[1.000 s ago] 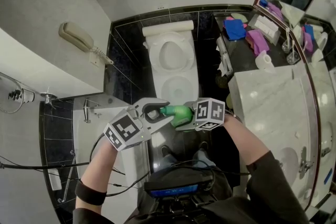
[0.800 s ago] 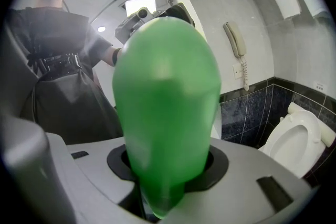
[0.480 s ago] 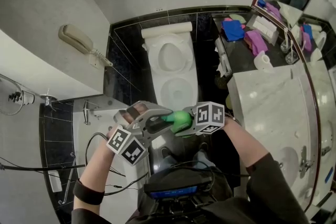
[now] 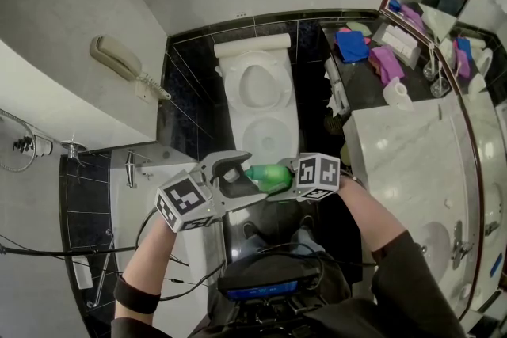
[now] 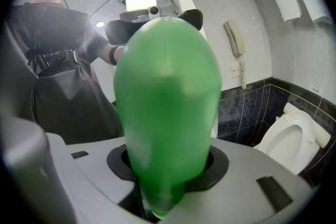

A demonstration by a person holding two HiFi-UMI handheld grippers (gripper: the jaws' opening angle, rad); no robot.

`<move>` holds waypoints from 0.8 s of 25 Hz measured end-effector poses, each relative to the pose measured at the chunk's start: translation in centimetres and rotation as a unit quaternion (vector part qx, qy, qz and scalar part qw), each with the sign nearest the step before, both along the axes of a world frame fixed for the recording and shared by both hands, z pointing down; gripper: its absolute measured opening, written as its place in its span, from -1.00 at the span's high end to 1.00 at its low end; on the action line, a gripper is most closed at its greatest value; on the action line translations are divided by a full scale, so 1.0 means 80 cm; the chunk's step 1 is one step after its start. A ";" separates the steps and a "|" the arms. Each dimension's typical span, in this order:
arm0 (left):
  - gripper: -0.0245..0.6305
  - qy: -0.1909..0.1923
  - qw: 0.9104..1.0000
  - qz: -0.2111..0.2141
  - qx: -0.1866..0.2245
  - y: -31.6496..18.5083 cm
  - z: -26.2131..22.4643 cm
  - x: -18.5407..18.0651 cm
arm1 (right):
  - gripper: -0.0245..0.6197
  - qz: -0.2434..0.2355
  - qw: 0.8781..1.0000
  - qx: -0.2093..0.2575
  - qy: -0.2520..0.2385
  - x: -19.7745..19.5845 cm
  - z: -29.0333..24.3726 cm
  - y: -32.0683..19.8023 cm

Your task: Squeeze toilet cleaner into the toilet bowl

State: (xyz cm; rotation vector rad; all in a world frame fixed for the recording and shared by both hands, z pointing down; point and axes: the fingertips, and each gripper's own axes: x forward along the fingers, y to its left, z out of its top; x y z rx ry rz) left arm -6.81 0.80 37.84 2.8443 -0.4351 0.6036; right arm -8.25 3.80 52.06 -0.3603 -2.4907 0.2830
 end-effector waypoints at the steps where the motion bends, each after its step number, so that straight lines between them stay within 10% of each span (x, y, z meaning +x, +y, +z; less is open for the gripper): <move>1: -0.16 0.025 0.998 -0.021 -0.048 -0.004 0.002 -0.003 | 0.33 0.000 1.000 0.000 0.000 0.000 -0.002 0.001; 6: -0.06 0.106 0.967 -0.091 -0.212 -0.019 0.003 -0.013 | 0.33 0.000 1.000 0.002 0.001 -0.003 -0.002 -0.001; 20: 0.57 0.069 0.974 -0.079 -0.203 -0.016 0.022 -0.009 | 0.33 -0.007 1.000 -0.007 0.010 -0.001 0.003 -0.002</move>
